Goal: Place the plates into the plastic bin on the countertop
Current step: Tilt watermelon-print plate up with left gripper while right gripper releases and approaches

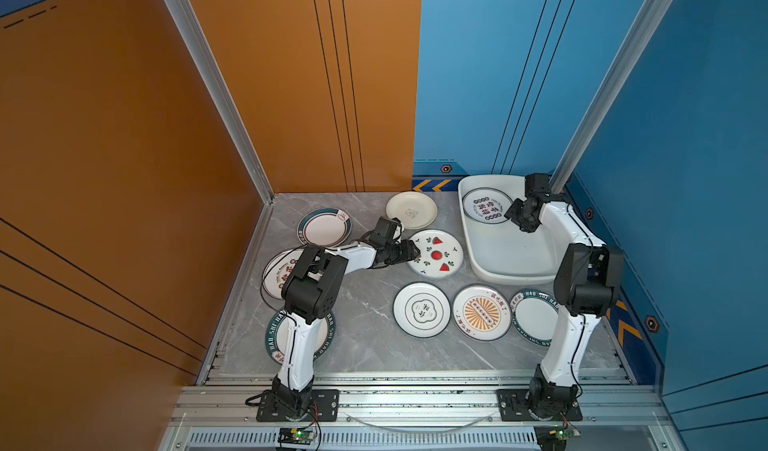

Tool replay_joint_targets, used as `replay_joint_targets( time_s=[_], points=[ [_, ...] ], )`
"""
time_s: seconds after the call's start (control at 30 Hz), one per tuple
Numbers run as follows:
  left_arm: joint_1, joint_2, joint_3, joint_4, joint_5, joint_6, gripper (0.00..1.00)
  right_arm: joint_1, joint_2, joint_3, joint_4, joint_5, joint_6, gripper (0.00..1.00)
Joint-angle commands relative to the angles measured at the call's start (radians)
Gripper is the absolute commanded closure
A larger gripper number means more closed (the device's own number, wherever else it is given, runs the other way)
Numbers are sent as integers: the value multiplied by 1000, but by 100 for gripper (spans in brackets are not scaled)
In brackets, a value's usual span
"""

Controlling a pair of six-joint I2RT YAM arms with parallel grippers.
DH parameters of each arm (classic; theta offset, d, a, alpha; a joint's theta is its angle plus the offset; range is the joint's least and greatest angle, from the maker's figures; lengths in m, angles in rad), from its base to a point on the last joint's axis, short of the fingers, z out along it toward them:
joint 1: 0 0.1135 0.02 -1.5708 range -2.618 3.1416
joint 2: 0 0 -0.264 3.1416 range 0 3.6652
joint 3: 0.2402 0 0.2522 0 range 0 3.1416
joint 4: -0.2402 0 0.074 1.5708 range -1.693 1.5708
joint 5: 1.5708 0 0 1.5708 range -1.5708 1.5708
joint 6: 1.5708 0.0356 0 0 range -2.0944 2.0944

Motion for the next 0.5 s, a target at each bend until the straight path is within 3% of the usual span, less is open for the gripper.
replay_joint_targets(
  time_s=[0.0, 0.47],
  points=[
    [-10, 42, -7, -29, 24, 2, 54, -9, -80, -97, 68, -35, 7, 46],
    [18, 38, -71, 80, 69, -50, 92, 15, -361, -417, 173, -125, -15, 46]
  ],
)
